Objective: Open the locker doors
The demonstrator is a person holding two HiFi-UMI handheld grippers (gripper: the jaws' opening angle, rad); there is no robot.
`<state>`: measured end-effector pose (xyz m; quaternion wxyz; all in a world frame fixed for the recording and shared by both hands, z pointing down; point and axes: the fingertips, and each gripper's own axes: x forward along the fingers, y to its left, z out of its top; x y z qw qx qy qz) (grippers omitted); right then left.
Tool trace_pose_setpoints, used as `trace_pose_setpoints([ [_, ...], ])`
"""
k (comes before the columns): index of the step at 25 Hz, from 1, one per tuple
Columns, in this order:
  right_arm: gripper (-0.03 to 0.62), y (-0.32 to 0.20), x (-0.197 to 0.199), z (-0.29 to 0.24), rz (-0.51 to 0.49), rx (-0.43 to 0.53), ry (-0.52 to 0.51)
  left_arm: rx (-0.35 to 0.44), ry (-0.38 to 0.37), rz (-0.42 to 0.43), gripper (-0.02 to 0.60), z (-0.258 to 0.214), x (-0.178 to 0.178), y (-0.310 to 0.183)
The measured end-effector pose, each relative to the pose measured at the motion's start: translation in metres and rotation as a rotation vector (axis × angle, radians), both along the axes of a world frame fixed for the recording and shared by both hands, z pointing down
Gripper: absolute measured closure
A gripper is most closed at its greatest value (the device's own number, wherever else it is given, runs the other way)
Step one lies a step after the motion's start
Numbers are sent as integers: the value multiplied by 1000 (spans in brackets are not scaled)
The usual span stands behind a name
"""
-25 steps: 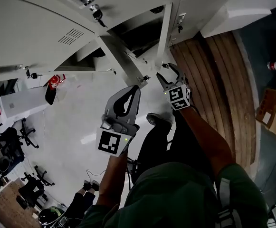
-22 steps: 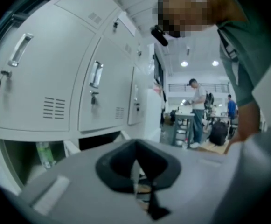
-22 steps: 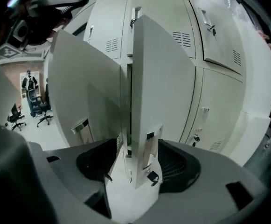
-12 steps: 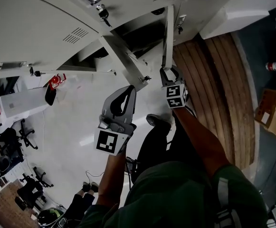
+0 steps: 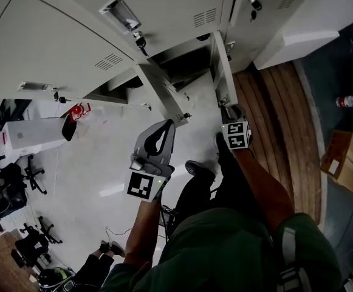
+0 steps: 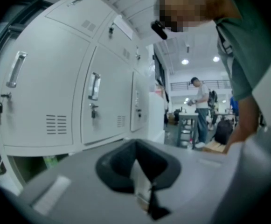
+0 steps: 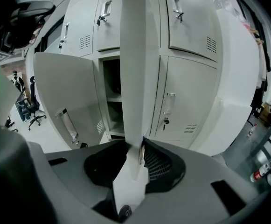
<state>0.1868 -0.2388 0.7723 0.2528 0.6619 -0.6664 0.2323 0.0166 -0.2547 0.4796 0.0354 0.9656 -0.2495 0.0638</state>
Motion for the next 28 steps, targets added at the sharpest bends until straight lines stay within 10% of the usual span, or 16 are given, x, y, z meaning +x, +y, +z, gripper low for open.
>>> trace_pose_setpoints([
  [13,497,23,67,-17,-111,-139,-34,78,-5,-99,591,-63,20,-7],
  [28,586,30,106,-219,-231,142,-27,188,24,-217,591,-138,13,-26],
])
